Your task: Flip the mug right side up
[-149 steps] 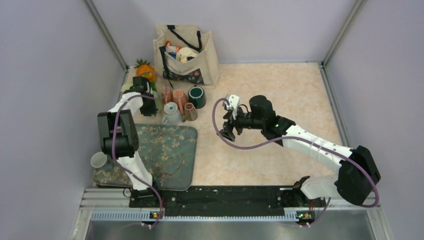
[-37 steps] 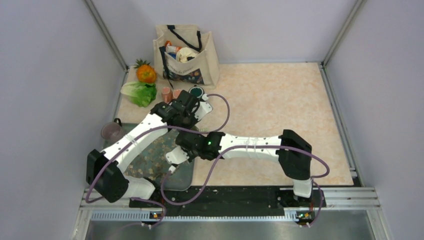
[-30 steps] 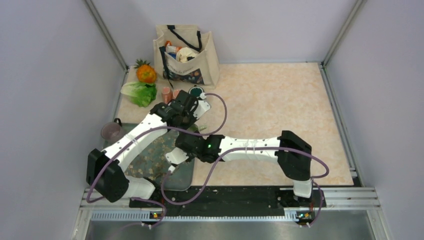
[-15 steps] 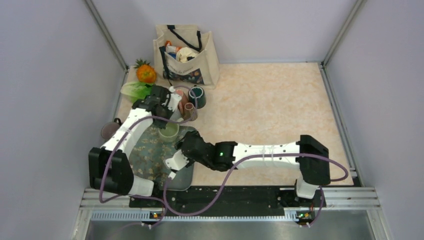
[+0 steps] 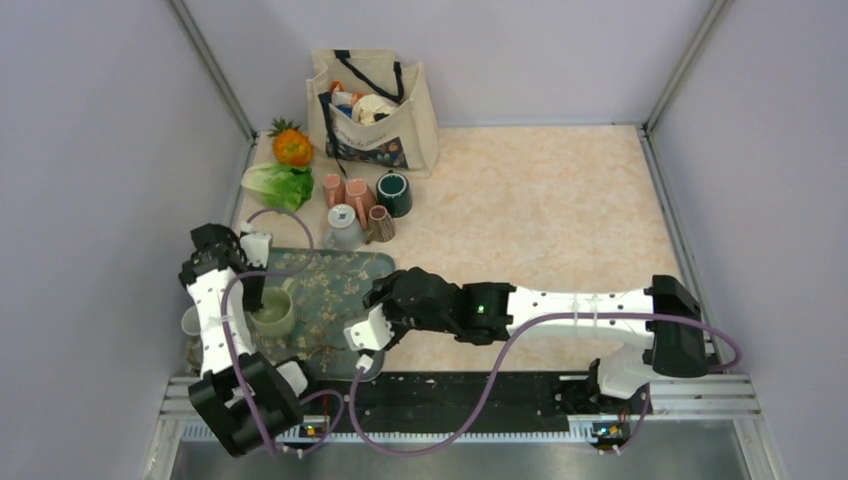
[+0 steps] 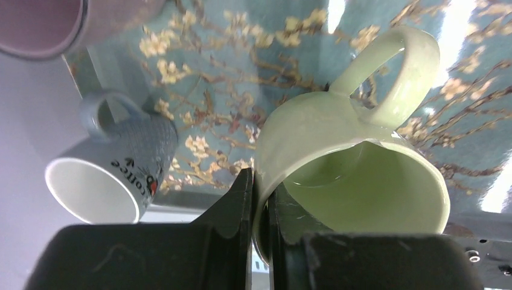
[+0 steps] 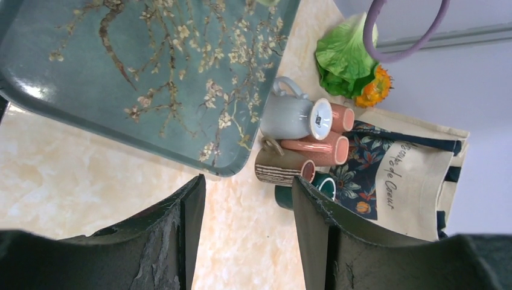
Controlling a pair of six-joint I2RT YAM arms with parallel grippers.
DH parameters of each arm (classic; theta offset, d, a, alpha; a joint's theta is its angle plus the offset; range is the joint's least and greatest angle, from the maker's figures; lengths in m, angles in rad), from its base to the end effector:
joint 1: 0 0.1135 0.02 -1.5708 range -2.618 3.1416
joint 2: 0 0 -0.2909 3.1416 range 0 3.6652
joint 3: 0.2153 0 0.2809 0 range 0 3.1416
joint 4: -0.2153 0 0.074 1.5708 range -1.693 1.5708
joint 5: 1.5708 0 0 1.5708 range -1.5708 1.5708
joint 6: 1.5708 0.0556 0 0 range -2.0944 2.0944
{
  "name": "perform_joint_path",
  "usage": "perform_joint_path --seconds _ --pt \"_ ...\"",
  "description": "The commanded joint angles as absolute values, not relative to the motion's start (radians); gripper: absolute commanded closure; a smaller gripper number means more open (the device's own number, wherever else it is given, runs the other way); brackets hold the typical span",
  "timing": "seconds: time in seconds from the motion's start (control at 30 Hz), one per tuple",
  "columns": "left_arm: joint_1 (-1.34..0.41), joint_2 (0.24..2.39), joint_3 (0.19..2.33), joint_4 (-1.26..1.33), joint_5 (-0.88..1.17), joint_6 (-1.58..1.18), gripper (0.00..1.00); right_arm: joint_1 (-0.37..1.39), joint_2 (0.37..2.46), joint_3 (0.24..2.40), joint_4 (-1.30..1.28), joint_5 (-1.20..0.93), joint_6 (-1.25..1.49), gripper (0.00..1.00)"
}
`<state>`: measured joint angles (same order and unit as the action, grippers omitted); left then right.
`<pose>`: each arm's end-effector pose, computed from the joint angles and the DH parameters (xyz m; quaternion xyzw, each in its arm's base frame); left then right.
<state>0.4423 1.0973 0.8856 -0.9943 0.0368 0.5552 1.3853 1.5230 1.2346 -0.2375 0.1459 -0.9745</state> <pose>0.1947 0.0899 0.2524 0.0588 0.9815 0.0709 0.1679 0.0813 0.3895 0.3188 -0.7852 0.3629 0.0397 0.5001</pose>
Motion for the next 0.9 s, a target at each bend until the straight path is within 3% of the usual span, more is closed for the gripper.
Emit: perform_joint_path --seconds 0.0,0.23,0.57,0.7,0.77,0.87 --pt "0.602 1.053 0.858 -1.026 0.149 0.702 1.0 1.388 1.5 1.219 -0.184 0.102 -0.947 0.46" --pt "0.757 1.035 0.806 -0.957 0.154 0.797 1.0 1.373 1.493 1.199 -0.179 0.089 -0.941 0.46" --pt "0.818 1.041 0.725 -0.795 0.135 0.863 0.98 1.359 1.473 1.165 -0.162 0.084 -0.927 0.46" --pt "0.832 1.037 0.738 -0.783 0.132 0.874 0.6 1.354 1.466 1.158 -0.158 0.091 -0.927 0.46" --pt "0.835 1.031 0.765 -0.797 0.139 0.871 0.5 1.35 1.464 1.153 -0.156 0.085 -0.927 0.46" --pt "0.836 1.037 0.847 -0.924 0.203 0.905 0.44 1.344 1.463 1.147 -0.146 0.083 -0.925 0.46"
